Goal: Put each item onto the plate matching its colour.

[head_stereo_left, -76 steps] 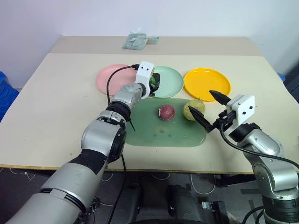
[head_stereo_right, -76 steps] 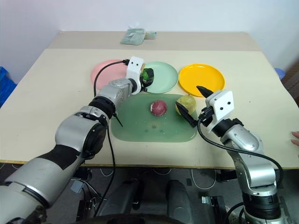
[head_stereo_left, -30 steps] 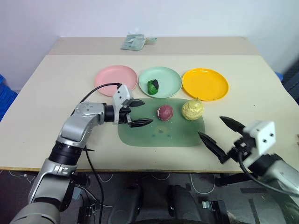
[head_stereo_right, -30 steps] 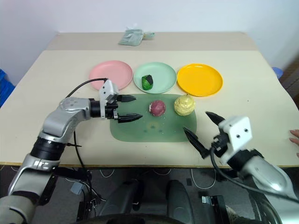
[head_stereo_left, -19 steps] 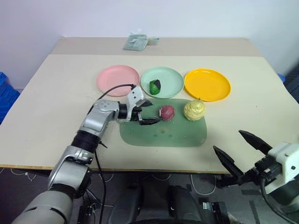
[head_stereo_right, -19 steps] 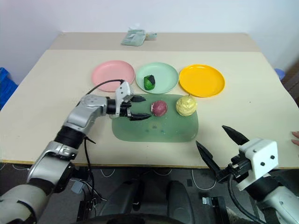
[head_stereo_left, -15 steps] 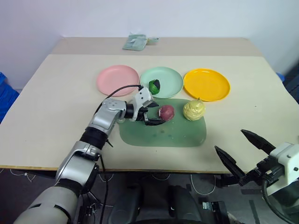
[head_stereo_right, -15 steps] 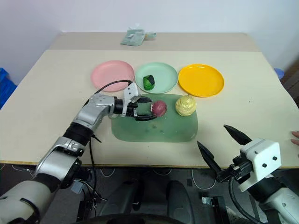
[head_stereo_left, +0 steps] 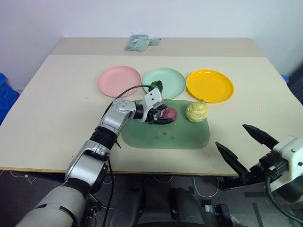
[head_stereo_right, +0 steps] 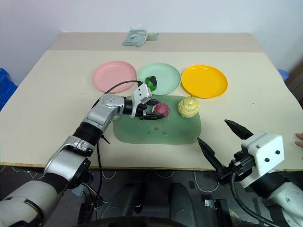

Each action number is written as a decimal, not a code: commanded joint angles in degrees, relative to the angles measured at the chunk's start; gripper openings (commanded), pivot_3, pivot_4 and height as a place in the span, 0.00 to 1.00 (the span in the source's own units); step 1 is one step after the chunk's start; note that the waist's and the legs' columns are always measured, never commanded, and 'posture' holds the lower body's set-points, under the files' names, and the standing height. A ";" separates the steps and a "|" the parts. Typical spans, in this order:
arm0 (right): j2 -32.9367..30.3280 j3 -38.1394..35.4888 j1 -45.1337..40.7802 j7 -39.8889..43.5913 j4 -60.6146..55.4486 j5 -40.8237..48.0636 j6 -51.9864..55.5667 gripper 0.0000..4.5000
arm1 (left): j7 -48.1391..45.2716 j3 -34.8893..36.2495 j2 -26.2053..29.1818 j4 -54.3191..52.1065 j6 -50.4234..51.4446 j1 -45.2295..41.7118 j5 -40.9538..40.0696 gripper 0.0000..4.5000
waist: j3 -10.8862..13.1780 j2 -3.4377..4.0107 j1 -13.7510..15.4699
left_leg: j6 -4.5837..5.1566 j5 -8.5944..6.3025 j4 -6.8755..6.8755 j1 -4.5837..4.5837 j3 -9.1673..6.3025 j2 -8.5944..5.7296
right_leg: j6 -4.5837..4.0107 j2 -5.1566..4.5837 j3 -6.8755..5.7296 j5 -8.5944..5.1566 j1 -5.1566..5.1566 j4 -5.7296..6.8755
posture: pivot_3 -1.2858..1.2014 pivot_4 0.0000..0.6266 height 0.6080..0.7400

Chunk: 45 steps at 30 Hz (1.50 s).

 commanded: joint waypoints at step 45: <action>5.51 13.24 -29.67 6.15 5.08 -6.36 13.34 1.00 | 1.00 -3.78 -0.94 -2.36 5.96 -2.16 -1.83 1.00 | -0.03 -0.06 0.00 | 0.04 -0.02 0.01 -0.02 -0.02 -0.09 | 0.11 0.01 -0.01 0.05 -0.02 -0.02 | 0.52 0.24 1.00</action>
